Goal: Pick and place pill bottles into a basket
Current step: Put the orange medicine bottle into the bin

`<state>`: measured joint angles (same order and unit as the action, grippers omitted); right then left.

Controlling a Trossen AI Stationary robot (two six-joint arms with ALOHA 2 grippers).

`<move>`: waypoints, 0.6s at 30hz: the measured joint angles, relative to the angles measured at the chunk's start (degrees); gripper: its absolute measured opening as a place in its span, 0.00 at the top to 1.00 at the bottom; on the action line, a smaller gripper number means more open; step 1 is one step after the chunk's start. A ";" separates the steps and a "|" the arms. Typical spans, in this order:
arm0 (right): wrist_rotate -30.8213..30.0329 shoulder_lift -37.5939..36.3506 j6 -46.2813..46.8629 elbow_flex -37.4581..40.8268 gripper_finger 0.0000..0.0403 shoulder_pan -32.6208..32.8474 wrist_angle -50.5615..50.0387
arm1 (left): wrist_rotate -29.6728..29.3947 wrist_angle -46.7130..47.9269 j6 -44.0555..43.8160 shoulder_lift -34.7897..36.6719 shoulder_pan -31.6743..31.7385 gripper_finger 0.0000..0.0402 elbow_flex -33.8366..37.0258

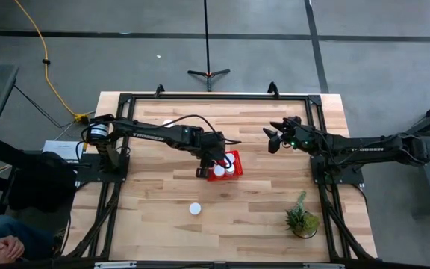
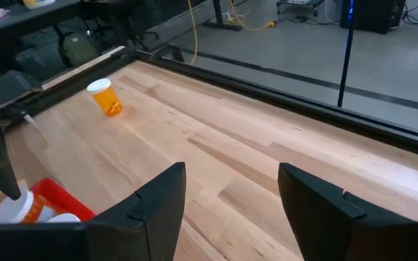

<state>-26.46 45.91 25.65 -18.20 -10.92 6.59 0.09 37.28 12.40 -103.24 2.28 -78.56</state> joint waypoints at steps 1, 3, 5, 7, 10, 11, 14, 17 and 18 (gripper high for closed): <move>0.00 0.00 0.00 -0.02 0.48 0.00 0.00 | -0.14 -0.05 0.00 0.00 0.00 0.62 0.00; 0.01 -0.02 -0.04 -0.02 0.48 0.01 0.00 | -0.52 0.12 0.08 0.00 0.00 0.61 0.00; 0.01 -0.02 0.00 -0.02 0.48 0.00 0.00 | -0.58 0.07 0.24 0.00 0.00 0.59 0.00; 0.02 -0.02 -0.04 -0.01 0.48 0.00 0.00 | -0.63 0.22 0.22 0.20 0.00 0.56 0.00; 0.02 -0.01 -0.05 -0.01 0.48 0.01 0.00 | -0.56 0.32 0.22 0.83 0.00 0.51 0.00; 0.02 0.00 -0.07 -0.02 0.48 0.02 0.00 | -0.48 0.61 0.22 1.15 0.00 0.49 0.00; 0.02 -0.01 -0.07 0.00 0.48 0.02 -0.08 | 0.50 1.37 0.28 2.84 0.00 0.41 0.00; 0.02 -0.01 -0.12 -0.02 0.48 0.00 -0.28 | 1.79 2.95 -0.25 5.16 -0.03 0.31 0.00; 0.02 0.00 -0.13 -0.02 0.48 0.00 -0.35 | 1.93 3.94 -0.78 5.97 -0.04 0.28 -0.02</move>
<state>-26.44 45.91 25.52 -18.22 -10.92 6.24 2.02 41.22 11.63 -97.27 2.24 -78.58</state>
